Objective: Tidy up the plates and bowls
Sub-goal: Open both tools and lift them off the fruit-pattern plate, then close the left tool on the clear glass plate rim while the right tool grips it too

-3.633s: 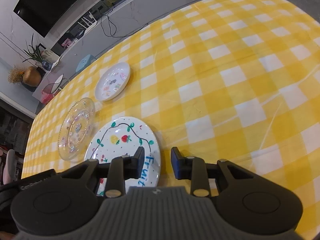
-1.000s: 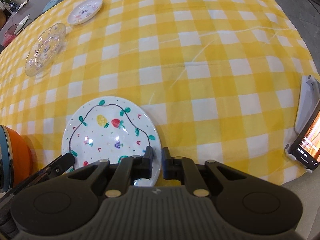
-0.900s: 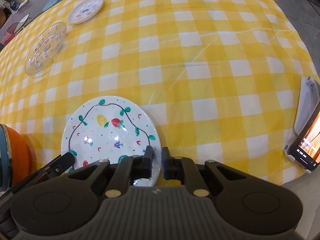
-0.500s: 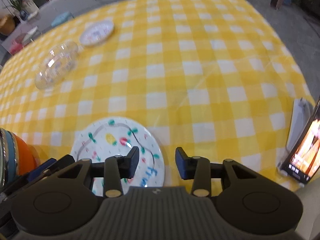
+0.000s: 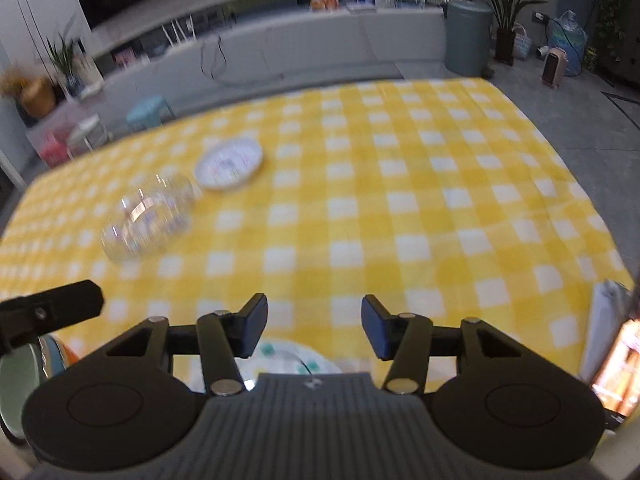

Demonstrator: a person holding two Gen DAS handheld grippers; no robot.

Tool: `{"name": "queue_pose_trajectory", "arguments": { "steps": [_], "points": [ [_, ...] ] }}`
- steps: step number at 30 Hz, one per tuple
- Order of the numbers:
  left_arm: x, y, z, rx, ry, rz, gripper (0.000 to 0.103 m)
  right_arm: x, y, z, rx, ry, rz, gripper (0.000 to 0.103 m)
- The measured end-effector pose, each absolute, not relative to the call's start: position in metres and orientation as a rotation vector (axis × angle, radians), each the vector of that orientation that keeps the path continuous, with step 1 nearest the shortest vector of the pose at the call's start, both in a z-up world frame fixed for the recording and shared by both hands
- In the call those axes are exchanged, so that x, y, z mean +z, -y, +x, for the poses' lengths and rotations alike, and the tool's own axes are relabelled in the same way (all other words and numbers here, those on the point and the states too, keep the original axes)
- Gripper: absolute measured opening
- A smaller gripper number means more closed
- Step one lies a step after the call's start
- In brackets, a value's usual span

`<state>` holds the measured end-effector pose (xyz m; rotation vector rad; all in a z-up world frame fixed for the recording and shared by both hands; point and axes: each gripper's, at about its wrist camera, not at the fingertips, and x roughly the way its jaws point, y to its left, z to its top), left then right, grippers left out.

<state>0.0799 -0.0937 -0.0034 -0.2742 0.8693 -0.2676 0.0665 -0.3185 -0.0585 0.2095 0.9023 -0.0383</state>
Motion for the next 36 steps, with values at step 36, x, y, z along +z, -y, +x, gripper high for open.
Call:
{"name": "queue_pose_trajectory", "arguments": {
  "steps": [36],
  "points": [
    [-0.095,-0.059,0.276,-0.284,-1.125,-0.343,0.044,-0.142,0.243,0.233,0.232,-0.951,0.541,0.024]
  ]
}}
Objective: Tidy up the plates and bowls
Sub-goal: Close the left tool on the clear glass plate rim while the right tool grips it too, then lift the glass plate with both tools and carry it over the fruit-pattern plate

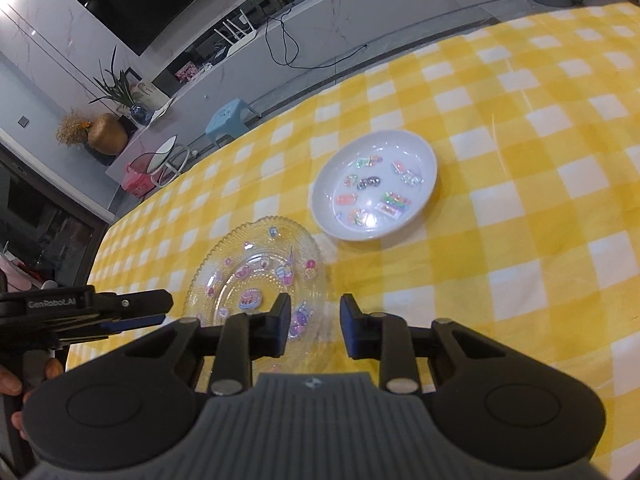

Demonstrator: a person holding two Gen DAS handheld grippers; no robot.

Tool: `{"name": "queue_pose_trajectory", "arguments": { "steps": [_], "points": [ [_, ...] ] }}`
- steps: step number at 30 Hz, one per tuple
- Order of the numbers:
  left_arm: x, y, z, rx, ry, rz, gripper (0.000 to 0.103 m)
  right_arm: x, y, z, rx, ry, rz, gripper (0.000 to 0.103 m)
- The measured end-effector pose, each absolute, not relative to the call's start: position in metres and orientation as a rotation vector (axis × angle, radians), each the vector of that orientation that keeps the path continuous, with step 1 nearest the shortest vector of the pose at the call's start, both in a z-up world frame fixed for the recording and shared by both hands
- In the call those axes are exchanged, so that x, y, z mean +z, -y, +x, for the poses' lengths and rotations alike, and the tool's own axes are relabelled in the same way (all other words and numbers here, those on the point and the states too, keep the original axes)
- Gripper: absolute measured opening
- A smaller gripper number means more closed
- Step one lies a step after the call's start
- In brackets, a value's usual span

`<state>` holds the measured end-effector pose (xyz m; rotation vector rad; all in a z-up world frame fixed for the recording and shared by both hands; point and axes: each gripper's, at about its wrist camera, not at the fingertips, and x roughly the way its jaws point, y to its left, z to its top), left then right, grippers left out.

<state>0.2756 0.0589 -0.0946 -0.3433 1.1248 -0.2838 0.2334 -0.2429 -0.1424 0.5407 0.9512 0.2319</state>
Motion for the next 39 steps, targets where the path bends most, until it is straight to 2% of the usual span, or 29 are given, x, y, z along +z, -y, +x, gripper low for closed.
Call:
{"name": "queue_pose_trajectory", "arguments": {
  "steps": [7,10,16,22,24,26,39],
  "points": [
    [-0.108,-0.062,0.278,-0.293,-1.141,-0.336,0.044,-0.155,0.245,0.238,0.243,-0.973,0.584,0.021],
    [-0.112,-0.063,0.28,-0.301,-1.144,-0.348,0.039,-0.158,0.243,0.238,0.252,-0.978,0.589,0.02],
    [-0.117,-0.06,0.282,-0.309,-1.128,-0.353,0.036,-0.159,0.243,0.237,0.263,-0.968,0.579,0.02],
    [-0.118,-0.055,0.281,-0.309,-1.115,-0.332,0.026,-0.163,0.24,0.236,0.277,-0.969,0.591,0.013],
    [-0.118,-0.055,0.281,-0.3,-1.114,-0.314,0.016,-0.164,0.242,0.236,0.274,-0.969,0.596,0.01],
    [-0.118,-0.057,0.281,-0.299,-1.114,-0.312,0.014,-0.165,0.244,0.236,0.268,-0.97,0.61,0.007],
    [-0.104,-0.048,0.273,-0.297,-1.118,-0.278,0.013,-0.164,0.254,0.234,0.249,-1.01,0.661,0.007]
  ]
}}
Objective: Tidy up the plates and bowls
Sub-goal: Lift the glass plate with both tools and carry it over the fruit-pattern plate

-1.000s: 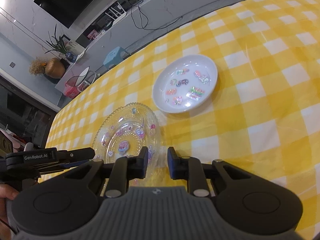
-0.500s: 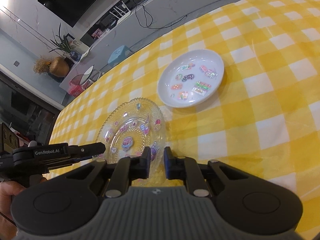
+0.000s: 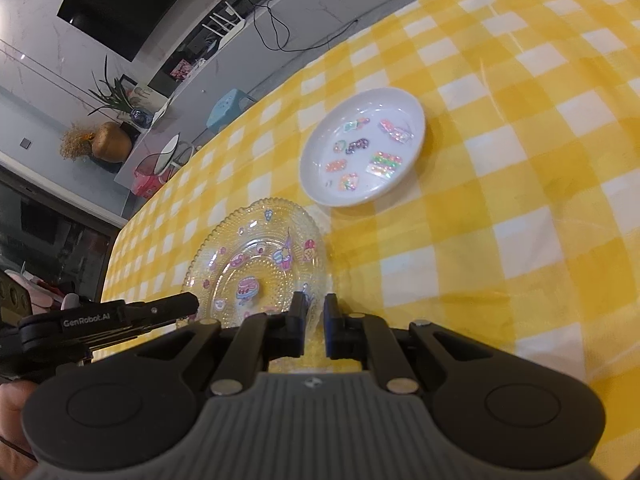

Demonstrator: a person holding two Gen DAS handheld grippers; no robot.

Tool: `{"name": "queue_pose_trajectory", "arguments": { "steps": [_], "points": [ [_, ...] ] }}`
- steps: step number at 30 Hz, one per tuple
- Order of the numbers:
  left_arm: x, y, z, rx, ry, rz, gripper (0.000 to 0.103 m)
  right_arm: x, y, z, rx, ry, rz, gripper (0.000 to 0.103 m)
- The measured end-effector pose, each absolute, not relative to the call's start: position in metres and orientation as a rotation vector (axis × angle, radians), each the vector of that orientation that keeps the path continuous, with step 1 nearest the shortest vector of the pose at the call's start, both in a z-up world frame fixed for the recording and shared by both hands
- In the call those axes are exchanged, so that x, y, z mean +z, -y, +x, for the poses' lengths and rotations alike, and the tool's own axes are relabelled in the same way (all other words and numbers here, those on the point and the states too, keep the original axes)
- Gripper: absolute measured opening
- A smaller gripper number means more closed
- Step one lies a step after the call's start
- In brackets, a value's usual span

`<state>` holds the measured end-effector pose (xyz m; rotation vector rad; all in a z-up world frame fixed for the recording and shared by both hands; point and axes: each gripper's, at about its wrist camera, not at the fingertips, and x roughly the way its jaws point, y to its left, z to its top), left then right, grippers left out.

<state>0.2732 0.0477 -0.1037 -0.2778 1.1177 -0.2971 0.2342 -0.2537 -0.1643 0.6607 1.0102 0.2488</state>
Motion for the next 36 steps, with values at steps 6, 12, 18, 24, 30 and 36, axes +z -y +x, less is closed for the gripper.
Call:
{"name": "queue_pose_trajectory", "arguments": {
  "steps": [6,12,18,24,30,36],
  "points": [
    [-0.087,-0.04,0.264,-0.295,-1.109,-0.256,0.013,-0.154,0.26,0.225,0.257,-0.999,0.681,0.007],
    [-0.058,-0.029,0.255,-0.303,-1.084,-0.208,0.013,-0.141,0.269,0.211,0.268,-0.968,0.704,0.007],
    [-0.036,-0.012,0.236,-0.304,-1.063,-0.196,0.013,-0.125,0.282,0.191,0.265,-0.958,0.735,0.008],
    [-0.03,0.006,0.204,-0.298,-1.067,-0.242,0.013,-0.11,0.301,0.165,0.25,-0.983,0.706,0.008],
    [-0.021,0.038,0.162,-0.33,-1.075,-0.285,0.013,-0.099,0.339,0.12,0.217,-1.022,0.713,0.009],
    [-0.033,0.079,0.11,-0.365,-1.086,-0.308,0.013,-0.087,0.377,0.069,0.142,-1.071,0.658,0.009]
  ]
}}
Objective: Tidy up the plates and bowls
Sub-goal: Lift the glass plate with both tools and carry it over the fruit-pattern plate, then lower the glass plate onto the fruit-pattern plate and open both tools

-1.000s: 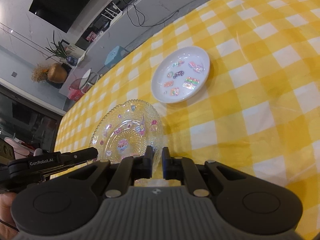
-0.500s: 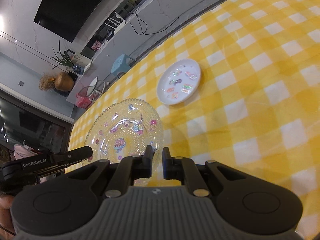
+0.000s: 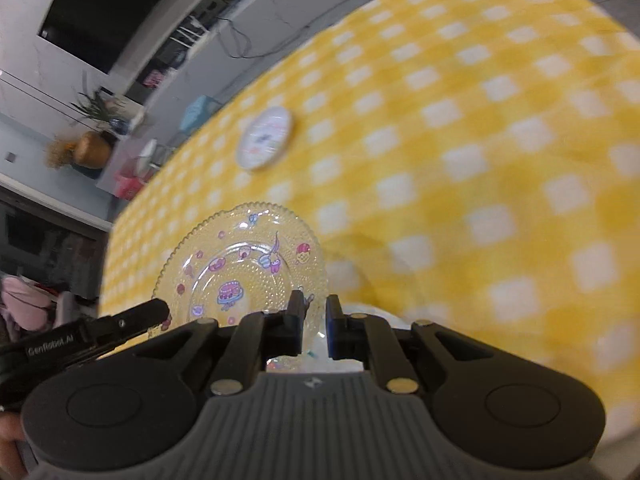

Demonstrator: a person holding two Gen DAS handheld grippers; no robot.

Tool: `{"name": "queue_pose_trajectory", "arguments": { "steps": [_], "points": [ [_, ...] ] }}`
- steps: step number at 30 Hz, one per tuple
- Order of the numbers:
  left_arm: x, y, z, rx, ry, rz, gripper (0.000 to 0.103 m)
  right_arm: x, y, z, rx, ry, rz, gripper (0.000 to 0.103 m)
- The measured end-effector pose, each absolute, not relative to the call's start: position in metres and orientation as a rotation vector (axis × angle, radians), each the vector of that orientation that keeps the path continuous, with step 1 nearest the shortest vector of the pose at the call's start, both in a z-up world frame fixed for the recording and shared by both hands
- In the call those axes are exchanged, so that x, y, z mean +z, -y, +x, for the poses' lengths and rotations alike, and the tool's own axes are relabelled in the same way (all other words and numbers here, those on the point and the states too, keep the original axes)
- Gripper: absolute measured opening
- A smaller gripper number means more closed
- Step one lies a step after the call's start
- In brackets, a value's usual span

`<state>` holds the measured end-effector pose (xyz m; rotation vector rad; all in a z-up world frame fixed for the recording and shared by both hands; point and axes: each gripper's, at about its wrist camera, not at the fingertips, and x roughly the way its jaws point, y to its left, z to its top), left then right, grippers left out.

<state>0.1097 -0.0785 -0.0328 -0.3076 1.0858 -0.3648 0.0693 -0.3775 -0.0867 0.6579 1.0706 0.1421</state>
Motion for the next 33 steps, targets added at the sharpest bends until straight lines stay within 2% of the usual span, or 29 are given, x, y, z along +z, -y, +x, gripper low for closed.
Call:
{"name": "queue_pose_trajectory", "arguments": {
  "steps": [11,21,33],
  "points": [
    [-0.081,0.1,0.056,-0.332,-1.139,-0.407,0.013,-0.089,0.389,0.036,0.048,-1.199,0.462,0.009],
    [-0.09,0.102,0.043,-0.292,-1.116,-0.366,0.013,-0.102,0.363,0.046,0.062,-1.282,0.297,0.008],
    [-0.095,0.103,0.037,-0.292,-1.112,-0.306,0.013,-0.105,0.347,0.049,0.054,-1.327,0.208,0.002]
  ]
}}
